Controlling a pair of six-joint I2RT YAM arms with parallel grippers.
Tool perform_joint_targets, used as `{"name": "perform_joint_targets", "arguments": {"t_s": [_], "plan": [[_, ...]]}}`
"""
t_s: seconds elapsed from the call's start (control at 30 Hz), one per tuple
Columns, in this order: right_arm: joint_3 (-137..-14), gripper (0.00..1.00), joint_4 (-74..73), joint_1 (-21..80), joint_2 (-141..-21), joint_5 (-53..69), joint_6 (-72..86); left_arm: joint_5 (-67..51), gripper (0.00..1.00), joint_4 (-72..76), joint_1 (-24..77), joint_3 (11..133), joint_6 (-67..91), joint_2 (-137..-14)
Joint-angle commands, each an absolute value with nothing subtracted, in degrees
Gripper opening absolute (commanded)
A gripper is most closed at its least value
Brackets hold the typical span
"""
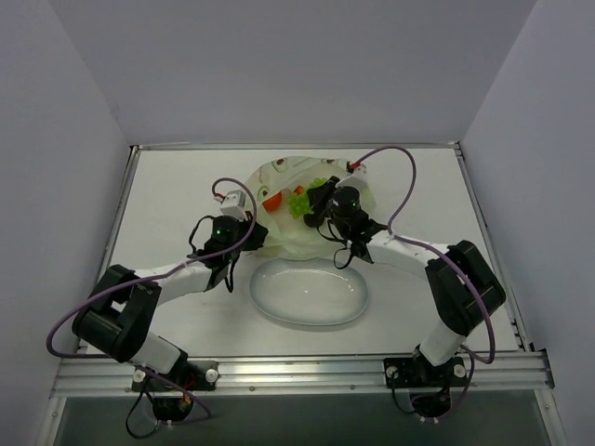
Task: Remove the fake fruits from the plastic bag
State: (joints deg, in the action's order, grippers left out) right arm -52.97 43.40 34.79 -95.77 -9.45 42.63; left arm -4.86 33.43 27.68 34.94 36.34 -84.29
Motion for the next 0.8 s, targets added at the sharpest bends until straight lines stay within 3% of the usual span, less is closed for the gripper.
{"name": "perform_joint_targets", "arguments": {"t_s": [0.0, 0.27, 0.47, 0.77], "plan": [[-51.68, 0.0, 42.63, 34.45, -91.41, -11.34, 39.91, -5.71, 0.02, 35.07, 27.68, 38.14, 35.16, -84.29], [-54.14, 0.0, 35.27, 36.65, -81.23, -6.16, 36.39, -5.54, 0.03, 35.16, 27.69, 38.06, 35.24, -83.94], [-52.3, 0.0, 26.13, 39.28, -73.84, 4.47, 34.55, -5.54, 0.02, 35.33, 27.69, 37.79, 35.16, -83.41], [-40.0, 0.0, 28.54, 50.79, -73.55, 5.1, 37.08, -5.27, 0.02, 37.53, 27.6, 36.56, 36.03, -82.36]]}}
